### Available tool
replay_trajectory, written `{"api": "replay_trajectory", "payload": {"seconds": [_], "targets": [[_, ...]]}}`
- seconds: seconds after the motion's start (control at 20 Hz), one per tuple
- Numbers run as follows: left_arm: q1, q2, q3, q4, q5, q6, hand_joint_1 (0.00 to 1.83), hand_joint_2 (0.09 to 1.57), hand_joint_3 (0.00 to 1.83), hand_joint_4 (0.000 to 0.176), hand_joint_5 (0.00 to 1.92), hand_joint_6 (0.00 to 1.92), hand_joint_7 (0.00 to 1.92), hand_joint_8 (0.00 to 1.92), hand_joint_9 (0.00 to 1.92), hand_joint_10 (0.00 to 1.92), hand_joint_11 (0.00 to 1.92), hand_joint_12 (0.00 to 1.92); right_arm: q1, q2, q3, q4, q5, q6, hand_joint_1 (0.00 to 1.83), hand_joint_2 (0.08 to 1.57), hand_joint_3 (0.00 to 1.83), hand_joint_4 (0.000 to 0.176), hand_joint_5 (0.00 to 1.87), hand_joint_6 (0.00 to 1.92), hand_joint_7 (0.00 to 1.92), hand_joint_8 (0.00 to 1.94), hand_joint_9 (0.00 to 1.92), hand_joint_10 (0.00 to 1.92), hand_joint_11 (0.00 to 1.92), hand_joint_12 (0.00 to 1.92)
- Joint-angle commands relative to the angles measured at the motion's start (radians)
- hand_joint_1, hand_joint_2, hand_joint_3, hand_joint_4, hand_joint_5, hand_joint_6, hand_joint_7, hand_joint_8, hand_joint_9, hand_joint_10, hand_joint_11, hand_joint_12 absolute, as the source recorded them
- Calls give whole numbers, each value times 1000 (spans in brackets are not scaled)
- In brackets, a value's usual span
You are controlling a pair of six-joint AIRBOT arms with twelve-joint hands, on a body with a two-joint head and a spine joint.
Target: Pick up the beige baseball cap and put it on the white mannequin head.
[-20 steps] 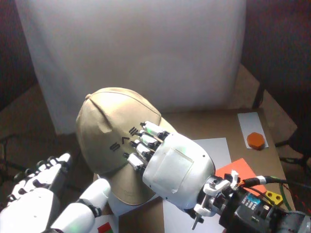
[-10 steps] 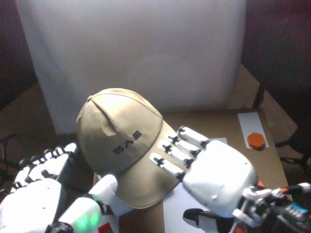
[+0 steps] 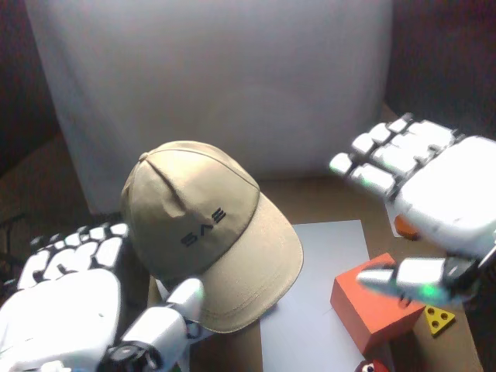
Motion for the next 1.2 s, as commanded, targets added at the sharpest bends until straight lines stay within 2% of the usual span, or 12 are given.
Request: {"api": "replay_trajectory", "payload": {"seconds": [0.0,0.2,0.35,0.4,0.45,0.5,0.55,0.75,0.8,0.85,0.9,1.15], "targets": [[-20,-4,-3,71,-66,8,0,1183,0,0,152,3,154,1,129,2,0,408,24,23,-13,46,-38,-24,234,980,1,89,0,0,0,0,0,0,0,402],[-113,-48,-34,41,-43,65,93,1179,0,0,390,12,339,8,302,11,0,652,133,189,-87,485,-168,-237,413,988,2,53,242,15,411,19,417,45,132,1098],[-196,-52,-66,-21,-43,159,386,1162,1,0,812,20,849,60,835,120,353,959,148,221,-136,646,-188,-377,653,1061,2,0,744,66,868,122,652,1064,581,1615],[-216,-47,-73,-32,-43,172,468,1162,0,0,961,17,973,126,889,398,497,1064,155,209,-142,638,-160,-378,732,1065,1,0,845,244,825,558,673,1389,693,1777],[-232,-42,-79,-39,-43,181,646,1121,0,0,1070,190,917,763,851,1057,670,1313,166,195,-142,639,-127,-369,861,1054,0,0,728,1096,712,1421,842,1815,991,1892],[-259,-37,-87,-58,-43,196,737,1101,0,0,847,1001,788,1376,789,1532,779,1557,177,185,-138,662,-106,-340,915,1040,0,0,638,1651,679,1837,969,1900,1198,1915],[-273,-33,-91,-62,-42,207,806,1100,0,0,668,1664,696,1812,753,1843,827,1842,178,182,-137,675,-113,-319,941,1035,0,0,631,1867,734,1920,1000,1917,1309,1920],[-313,-23,-112,-83,-41,242,878,1136,1,0,1180,1921,1226,1921,1276,1921,1321,1921,170,139,-136,657,-125,-288,855,1150,22,0,1161,1921,1412,1941,1652,1921,1851,1921],[-315,-23,-115,-83,-41,241,867,1156,0,42,1236,1921,1310,1921,1380,1921,1404,1921,161,129,-136,633,-113,-268,801,1240,0,0,1247,1921,1500,1941,1706,1921,1897,1921],[-316,-23,-118,-86,-41,231,870,1165,0,149,1252,1921,1352,1921,1436,1921,1456,1921,152,121,-136,608,-102,-251,804,1301,0,102,1288,1921,1536,1941,1712,1921,1906,1921],[-316,-19,-123,-91,-41,208,875,1176,2,171,1248,1921,1363,1921,1454,1921,1493,1921,142,109,-133,586,-93,-240,832,1321,0,161,1278,1921,1535,1941,1690,1921,1886,1921],[-341,0,-128,-104,-41,201,906,1199,2,176,1211,1921,1397,1921,1469,1921,1531,1921,135,100,-130,566,-85,-237,848,1355,5,176,1188,1921,1475,1941,1649,1921,1853,1921]]}}
